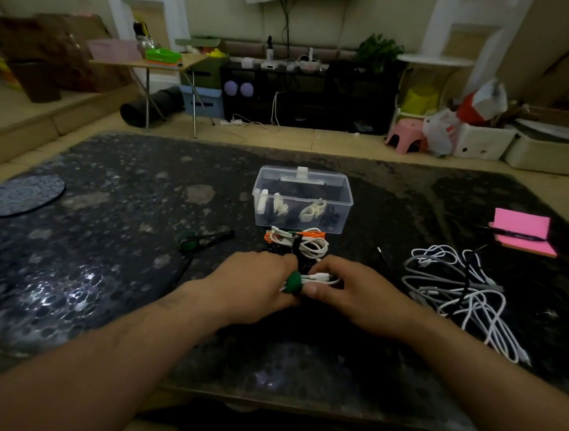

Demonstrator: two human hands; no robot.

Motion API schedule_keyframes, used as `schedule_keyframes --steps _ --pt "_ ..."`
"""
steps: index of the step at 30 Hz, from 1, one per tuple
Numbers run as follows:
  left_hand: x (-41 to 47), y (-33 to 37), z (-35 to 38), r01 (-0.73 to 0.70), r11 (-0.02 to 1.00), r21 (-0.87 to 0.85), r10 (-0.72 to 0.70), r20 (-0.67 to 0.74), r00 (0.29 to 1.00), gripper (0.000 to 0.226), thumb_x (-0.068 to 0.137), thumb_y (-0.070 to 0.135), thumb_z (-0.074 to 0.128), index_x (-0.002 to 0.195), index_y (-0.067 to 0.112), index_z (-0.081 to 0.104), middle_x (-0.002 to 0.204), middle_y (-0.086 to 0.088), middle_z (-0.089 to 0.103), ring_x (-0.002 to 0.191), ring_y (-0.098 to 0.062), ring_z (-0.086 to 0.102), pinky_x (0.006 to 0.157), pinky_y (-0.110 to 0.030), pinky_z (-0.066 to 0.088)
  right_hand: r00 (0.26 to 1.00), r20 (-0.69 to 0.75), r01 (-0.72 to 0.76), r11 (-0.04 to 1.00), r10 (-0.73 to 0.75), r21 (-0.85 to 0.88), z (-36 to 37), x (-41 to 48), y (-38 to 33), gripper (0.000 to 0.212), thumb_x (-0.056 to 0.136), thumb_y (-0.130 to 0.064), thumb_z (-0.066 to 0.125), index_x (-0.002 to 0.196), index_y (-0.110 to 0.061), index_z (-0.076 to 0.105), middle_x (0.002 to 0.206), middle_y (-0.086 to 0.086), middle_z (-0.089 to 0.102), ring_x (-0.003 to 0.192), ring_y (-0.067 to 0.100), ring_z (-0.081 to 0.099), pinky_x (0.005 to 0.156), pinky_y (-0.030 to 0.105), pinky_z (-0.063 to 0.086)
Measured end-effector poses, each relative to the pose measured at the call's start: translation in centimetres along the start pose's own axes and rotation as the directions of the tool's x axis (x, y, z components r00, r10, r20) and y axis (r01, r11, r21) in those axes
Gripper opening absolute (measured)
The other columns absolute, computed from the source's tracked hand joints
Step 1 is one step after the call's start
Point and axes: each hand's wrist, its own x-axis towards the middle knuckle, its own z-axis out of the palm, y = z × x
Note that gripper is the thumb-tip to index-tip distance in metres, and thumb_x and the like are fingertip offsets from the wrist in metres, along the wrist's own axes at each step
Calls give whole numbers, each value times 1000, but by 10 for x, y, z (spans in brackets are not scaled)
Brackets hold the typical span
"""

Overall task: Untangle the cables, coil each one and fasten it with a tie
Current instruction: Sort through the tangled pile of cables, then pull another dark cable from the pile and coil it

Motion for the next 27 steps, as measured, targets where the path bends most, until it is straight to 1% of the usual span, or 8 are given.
schedule_keyframes --steps 4,8,11,13,16,19,22,27 --pt "-4 -17 -6 -25 1000 -3 25 -45 999 58 84 62 75 125 33 46 129 10 52 117 -16 54 89 -41 52 992 -115 -56 993 44 -108 13 1 8 26 90 -57 75 101 -35 65 93 -11 73 82 -1 67 80 33 58" --pt "-6 -28 -2 -4 999 43 4 -7 1000 40 90 59 68 116 34 52 115 10 56 111 -17 57 82 -37 48 995 -94 -7 957 -22 -291 12 -3 9 50 85 -71 69 124 -43 55 112 -17 55 98 1 59 87 29 52" --pt "-4 -28 2 -22 996 92 25 -40 999 39 89 61 68 110 33 50 110 9 57 106 -18 58 78 -37 45 995 -90 15 934 -50 -358 4 -6 7 42 86 -65 72 116 -44 52 107 -17 51 91 0 57 78 25 50" --pt "-3 -26 3 -20 991 133 29 -62 998 40 88 60 67 109 32 47 111 7 57 106 -21 58 80 -39 46 989 -125 31 927 -84 -373 8 -6 8 37 86 -59 76 108 -40 53 103 -16 48 85 0 55 72 23 48" --pt "-1 -23 6 5 987 161 3 -49 999 44 86 58 69 111 31 45 116 4 55 112 -24 57 85 -42 48 979 -153 66 912 -139 -404 20 -4 10 38 85 -57 78 107 -37 55 104 -15 44 84 3 53 70 26 47" --pt "1 -22 -2 27 994 106 -22 -57 998 52 80 65 73 103 33 39 113 6 51 108 -21 54 85 -42 48 977 -163 57 907 -136 -417 15 -7 7 44 84 -66 73 113 -39 56 106 -15 43 87 4 53 72 26 48" --pt "5 -16 -14 17 1000 1 -16 -145 989 52 78 74 69 99 35 40 103 12 47 98 -14 50 82 -39 48 967 -216 42 923 -134 -382 -2 -14 2 45 86 -72 63 115 -40 55 107 -15 45 90 4 55 78 31 51" --pt "25 22 -21 -83 987 -139 49 -230 972 33 89 62 65 99 35 48 99 12 52 95 -14 55 82 -38 51 944 -306 1 934 -119 -359 -24 -22 0 30 95 -58 64 113 -34 60 107 -13 49 95 8 57 86 36 53"
